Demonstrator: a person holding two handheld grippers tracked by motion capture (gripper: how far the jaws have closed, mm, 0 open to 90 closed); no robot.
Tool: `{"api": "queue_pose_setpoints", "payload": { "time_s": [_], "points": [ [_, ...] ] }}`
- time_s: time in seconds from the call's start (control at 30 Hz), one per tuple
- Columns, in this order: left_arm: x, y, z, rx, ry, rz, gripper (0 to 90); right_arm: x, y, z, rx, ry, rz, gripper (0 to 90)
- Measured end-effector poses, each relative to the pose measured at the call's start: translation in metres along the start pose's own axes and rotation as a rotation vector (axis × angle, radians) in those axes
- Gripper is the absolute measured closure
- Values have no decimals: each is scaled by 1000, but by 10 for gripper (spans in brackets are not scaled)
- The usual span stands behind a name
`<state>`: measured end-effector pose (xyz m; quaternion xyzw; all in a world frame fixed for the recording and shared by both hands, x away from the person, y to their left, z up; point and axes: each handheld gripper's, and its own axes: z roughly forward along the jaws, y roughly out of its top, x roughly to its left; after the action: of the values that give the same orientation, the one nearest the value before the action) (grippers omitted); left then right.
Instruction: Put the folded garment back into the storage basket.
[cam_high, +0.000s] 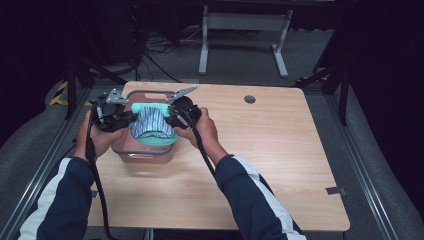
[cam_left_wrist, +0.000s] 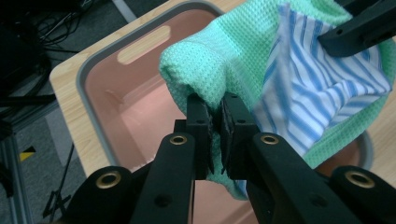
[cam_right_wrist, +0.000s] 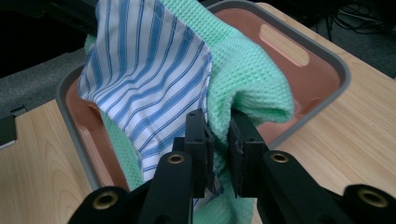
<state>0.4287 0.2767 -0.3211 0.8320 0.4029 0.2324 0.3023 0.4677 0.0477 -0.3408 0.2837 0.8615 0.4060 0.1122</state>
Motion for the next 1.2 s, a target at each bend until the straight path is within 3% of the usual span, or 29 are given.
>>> {"api": "queue_pose_setpoints", "payload": {
  "time_s": [0.47,0.73,1.0,1.2],
  "points": [
    [14,-15,8,34,22,-24,832,9,7,45,58,20,-1,795],
    [13,-22,22,59,12,-25,832,5,0,54,87,25,13,792],
    [12,-26,33,68,4,-52,831,0,-4,56,98,26,30,775],
    [12,-28,39,75,41,-60,764,0,-8,59,111,11,24,714]
  ]
}}
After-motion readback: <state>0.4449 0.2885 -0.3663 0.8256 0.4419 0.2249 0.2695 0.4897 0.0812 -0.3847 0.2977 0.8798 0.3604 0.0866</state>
